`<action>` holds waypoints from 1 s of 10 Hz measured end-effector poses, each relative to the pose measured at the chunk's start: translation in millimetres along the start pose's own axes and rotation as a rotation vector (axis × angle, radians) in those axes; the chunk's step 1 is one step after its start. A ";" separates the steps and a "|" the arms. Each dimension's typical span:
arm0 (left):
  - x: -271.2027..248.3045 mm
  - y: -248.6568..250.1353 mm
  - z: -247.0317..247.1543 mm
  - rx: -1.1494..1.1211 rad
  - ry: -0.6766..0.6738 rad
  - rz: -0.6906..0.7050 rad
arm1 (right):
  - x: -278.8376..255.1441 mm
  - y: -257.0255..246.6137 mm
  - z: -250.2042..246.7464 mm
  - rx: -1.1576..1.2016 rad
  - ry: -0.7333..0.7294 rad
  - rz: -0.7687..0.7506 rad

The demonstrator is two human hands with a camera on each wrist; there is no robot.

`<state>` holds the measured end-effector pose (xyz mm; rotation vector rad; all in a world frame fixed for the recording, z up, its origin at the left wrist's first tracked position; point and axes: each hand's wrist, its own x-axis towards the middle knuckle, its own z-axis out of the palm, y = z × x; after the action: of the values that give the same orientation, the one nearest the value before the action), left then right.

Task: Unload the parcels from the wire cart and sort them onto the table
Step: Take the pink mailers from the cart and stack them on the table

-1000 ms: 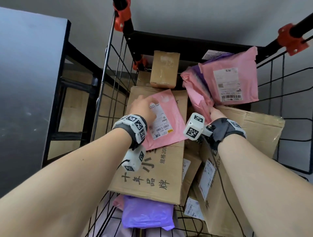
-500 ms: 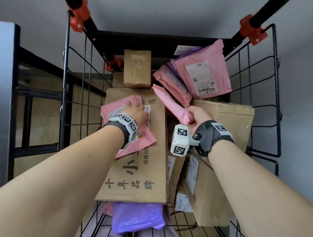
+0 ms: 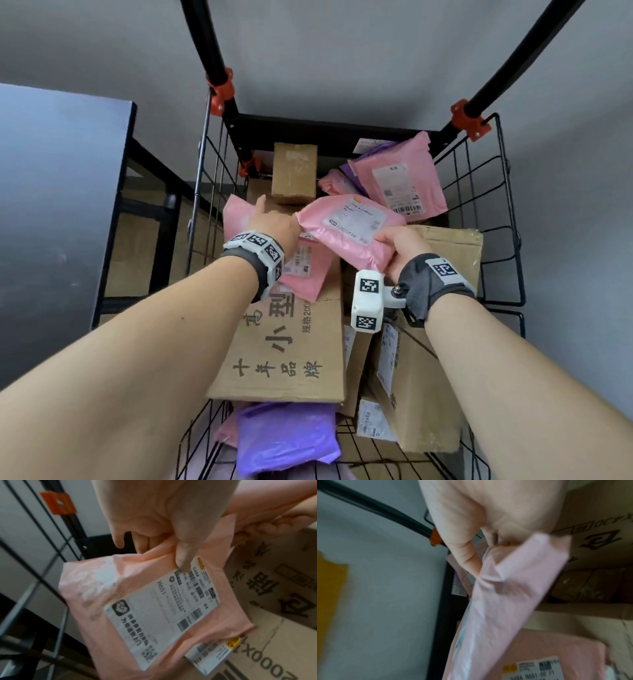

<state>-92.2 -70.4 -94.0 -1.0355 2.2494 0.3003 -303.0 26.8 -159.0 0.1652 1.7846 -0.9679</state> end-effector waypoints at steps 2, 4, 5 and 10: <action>-45.9 -17.5 -22.5 -0.274 0.216 -0.067 | -99.4 -24.5 6.9 0.142 0.027 -0.106; -87.1 -27.0 -41.2 -0.539 0.440 -0.089 | -188.0 -25.8 -25.0 0.119 0.178 -0.227; -108.0 -28.5 -47.3 -0.693 0.524 -0.106 | -225.3 -9.7 -41.6 0.110 0.276 -0.206; -298.2 -87.1 -22.7 -1.076 0.833 -0.086 | -368.0 79.9 -4.7 -0.020 0.181 -0.427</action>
<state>108.0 40.7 117.3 -2.0811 2.7430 1.3429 -102.4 201.3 107.8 -0.1534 2.0413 -1.2672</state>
